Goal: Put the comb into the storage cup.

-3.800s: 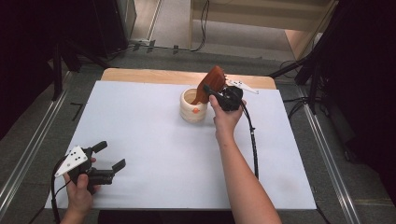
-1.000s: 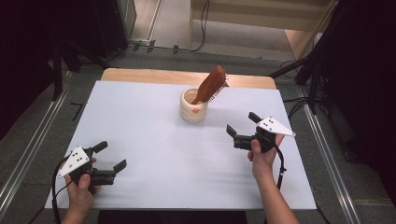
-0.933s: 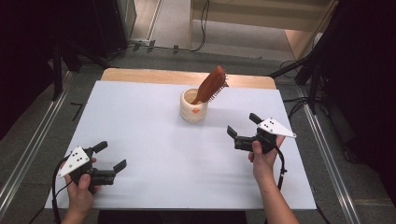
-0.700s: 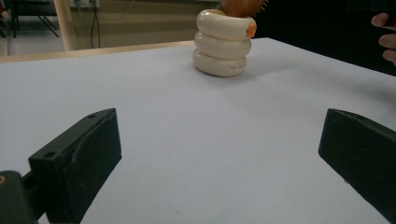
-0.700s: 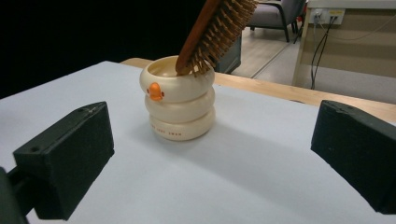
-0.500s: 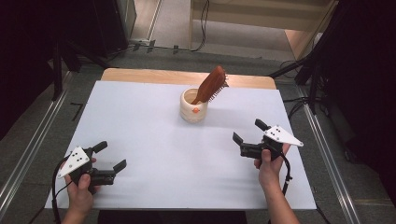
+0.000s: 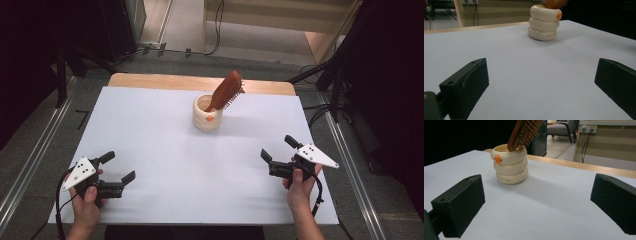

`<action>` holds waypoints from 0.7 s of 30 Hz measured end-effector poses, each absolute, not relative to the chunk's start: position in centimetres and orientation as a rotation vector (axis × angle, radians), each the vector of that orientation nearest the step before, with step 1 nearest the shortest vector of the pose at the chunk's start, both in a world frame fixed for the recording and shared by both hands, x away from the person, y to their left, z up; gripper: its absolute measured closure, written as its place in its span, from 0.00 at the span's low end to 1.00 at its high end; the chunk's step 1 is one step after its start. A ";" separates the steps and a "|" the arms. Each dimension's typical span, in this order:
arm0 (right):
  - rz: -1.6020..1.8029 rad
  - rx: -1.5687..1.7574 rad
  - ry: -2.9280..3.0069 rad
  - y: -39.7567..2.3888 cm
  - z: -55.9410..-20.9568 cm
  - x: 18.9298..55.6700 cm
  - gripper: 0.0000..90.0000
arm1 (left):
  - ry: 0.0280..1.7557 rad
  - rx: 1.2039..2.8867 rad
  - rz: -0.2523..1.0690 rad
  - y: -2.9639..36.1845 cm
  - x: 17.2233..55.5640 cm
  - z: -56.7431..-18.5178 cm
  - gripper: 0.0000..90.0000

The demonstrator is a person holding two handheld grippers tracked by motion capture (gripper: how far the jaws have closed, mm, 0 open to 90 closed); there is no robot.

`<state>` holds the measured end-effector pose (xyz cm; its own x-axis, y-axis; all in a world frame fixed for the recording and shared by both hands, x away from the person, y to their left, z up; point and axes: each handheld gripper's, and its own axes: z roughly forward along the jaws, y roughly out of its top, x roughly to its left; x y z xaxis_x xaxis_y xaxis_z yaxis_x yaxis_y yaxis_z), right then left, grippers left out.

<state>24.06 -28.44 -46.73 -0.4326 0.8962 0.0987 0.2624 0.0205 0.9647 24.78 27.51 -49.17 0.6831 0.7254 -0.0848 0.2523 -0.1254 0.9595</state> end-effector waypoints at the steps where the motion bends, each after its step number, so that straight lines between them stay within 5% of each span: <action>1: 1.439 1.186 1.734 -28.6 -46.8 23.9 0.00 | 0.798 1.693 0.489 27.5 24.8 -49.2 0.00; 21: 1.403 1.225 1.730 -30.9 -48.5 21.5 0.00 | 0.796 1.694 0.492 27.5 24.7 -49.2 0.00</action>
